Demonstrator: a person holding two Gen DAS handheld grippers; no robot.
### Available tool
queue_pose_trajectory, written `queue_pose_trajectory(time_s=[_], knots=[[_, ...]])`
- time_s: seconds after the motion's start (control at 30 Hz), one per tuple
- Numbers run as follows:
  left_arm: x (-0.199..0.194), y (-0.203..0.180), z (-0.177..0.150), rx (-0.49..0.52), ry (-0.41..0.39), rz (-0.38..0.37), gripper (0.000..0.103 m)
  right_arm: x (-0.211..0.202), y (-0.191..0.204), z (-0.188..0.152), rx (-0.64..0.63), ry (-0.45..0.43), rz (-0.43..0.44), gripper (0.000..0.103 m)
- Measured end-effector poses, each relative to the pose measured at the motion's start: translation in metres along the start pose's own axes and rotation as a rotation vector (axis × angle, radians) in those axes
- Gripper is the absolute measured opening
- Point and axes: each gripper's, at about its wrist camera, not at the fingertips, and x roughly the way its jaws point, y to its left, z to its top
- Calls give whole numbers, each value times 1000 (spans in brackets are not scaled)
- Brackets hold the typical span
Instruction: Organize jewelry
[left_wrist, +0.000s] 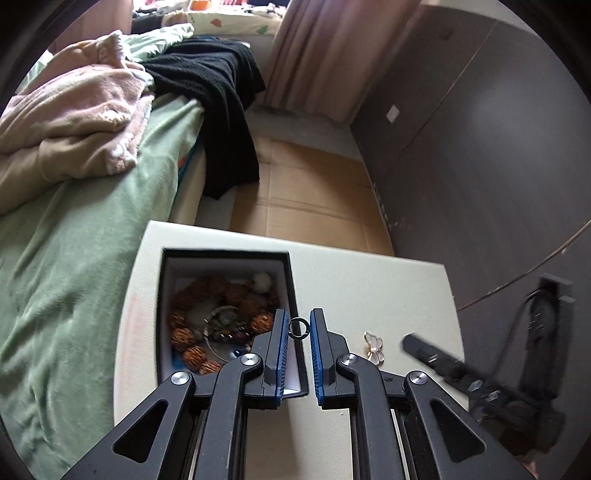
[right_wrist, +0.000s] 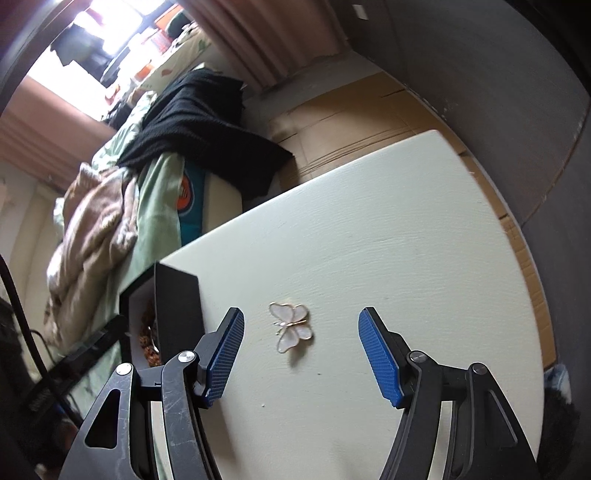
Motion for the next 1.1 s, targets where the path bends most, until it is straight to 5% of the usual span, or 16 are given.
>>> queue_pose_trajectory(time_s=[0.37, 0.6, 0.7, 1.0, 1.07, 1.1], knots=[[10, 44, -2, -67, 15, -15, 12, 43, 32, -12, -143, 57, -151, 64], [12, 59, -1, -92, 30, -54, 12, 50, 51, -23, -298, 16, -354, 46], [15, 63, 0, -83, 27, -77, 12, 47, 53, -23, -320, 8, -353, 27], [16, 65, 4, -96, 22, -140, 14, 28, 43, -19, -242, -16, -244, 26], [14, 66, 5, -105, 22, -148, 26, 16, 45, -19, -220, -50, -189, 26], [13, 66, 5, -106, 18, -148, 43, 12, 47, -19, -214, -65, -162, 26]])
